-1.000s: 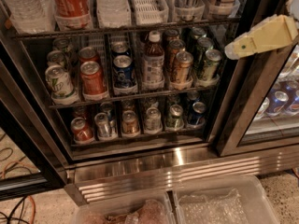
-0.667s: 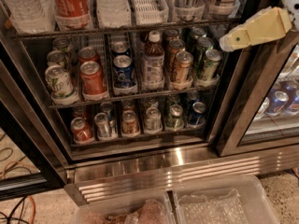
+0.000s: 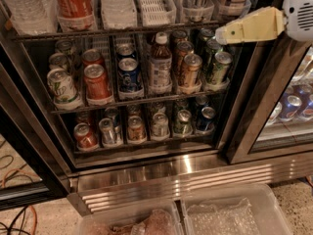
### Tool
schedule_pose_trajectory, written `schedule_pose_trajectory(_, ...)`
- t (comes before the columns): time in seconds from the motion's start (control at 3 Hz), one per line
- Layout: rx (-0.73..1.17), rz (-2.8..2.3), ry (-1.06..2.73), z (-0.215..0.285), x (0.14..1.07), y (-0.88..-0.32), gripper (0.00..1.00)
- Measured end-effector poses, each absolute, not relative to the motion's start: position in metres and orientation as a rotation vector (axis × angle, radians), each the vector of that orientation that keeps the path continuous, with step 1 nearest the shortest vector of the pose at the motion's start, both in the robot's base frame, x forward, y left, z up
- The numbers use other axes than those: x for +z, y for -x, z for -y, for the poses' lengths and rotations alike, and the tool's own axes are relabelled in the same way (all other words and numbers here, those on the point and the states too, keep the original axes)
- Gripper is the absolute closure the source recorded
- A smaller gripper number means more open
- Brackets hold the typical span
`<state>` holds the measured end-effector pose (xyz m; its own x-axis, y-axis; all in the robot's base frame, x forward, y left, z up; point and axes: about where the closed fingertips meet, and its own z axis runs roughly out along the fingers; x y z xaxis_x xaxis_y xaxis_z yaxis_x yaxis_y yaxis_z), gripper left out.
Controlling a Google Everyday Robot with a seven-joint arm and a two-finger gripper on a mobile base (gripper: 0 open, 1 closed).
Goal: Pick blue plastic bottle from top shelf of fridge
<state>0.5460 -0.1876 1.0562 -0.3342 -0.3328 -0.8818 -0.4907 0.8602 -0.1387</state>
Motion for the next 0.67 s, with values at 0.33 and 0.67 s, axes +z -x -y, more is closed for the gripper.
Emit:
schedule_pose_trajectory(0.33,0.192,-1.897,0.463,0.1843,1.054,-0.5554,0.0)
schedule_pose_trajectory(0.67,0.192,-1.897,0.463,0.1843,1.054,-0.5554,0.0)
